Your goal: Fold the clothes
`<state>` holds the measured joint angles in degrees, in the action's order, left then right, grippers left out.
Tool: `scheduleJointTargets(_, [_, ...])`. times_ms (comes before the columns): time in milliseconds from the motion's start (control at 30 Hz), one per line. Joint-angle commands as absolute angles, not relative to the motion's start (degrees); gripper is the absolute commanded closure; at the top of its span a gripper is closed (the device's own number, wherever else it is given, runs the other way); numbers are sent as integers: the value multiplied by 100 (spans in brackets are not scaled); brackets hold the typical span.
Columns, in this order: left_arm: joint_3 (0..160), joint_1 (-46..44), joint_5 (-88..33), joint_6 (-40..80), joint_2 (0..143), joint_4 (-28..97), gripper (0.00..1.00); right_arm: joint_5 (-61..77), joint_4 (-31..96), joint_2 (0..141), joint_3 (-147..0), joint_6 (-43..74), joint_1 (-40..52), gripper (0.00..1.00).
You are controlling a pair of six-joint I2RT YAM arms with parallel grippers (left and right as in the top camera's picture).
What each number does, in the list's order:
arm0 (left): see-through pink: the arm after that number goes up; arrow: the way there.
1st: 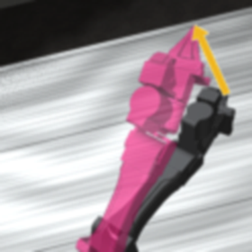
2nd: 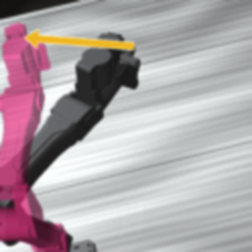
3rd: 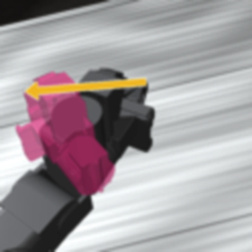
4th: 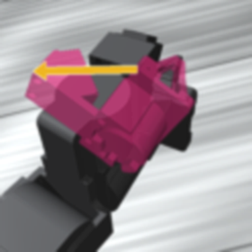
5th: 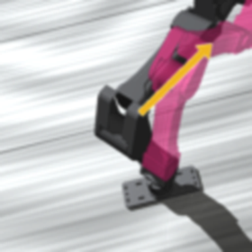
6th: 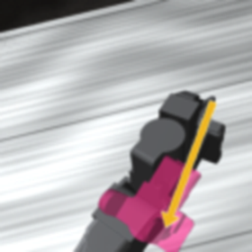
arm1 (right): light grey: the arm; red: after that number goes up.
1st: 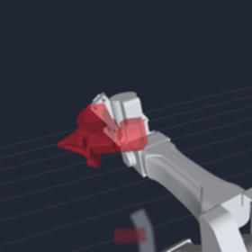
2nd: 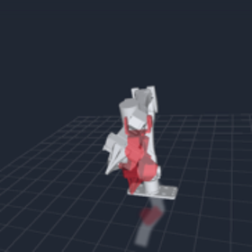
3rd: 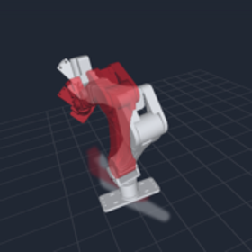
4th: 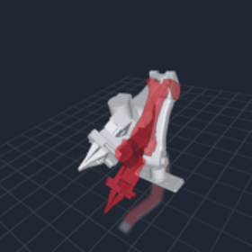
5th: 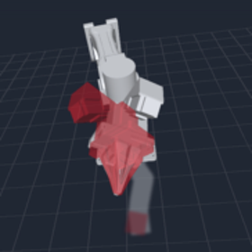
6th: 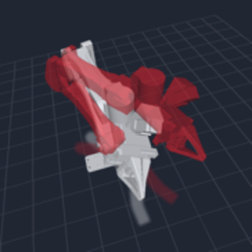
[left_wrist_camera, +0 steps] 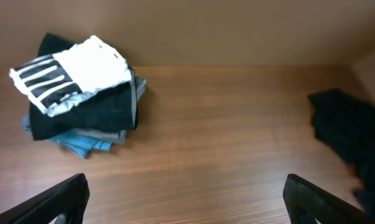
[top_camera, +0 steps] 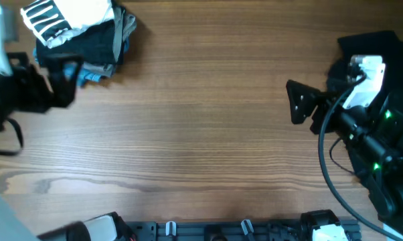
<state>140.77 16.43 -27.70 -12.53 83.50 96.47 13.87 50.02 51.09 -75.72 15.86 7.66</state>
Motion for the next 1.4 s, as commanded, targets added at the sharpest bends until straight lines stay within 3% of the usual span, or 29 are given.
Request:
scheduleJointTargets(0, [13867,1041,-1957,-1109,7738,9651,0,1328,5083,5076,-7601,1693,749,0])
scheduleJointTargets(200, [12630,873,-1962,-1111,7085,9649,0,1330,5089,5229,-7601,1688,749,0])
scheduleJointTargets(633, [12610,873,-1962,-1111,7076,9649,0,2545,4906,5168,-7603,1719,749,0])
scheduleJointTargets(767, [12610,873,-1964,-1109,7076,9649,0,3194,5430,5192,-7601,2392,746,0])
scheduleJointTargets(900, [12610,873,-1962,-1109,7076,9649,0,2139,5636,5057,-7603,1439,746,0])
scheduleJointTargets(1100, [12610,873,-1962,-1111,7076,9649,0,1374,4932,4351,-7518,-1710,746,0])
scheduleJointTargets(1200, [12610,873,-1962,-1111,7076,9649,0,714,4589,3728,-6912,-1699,746,0])
scheduleJointTargets(1367, [12610,873,-1962,-1111,7076,9649,0,777,3492,2329,-4886,-812,746,0])
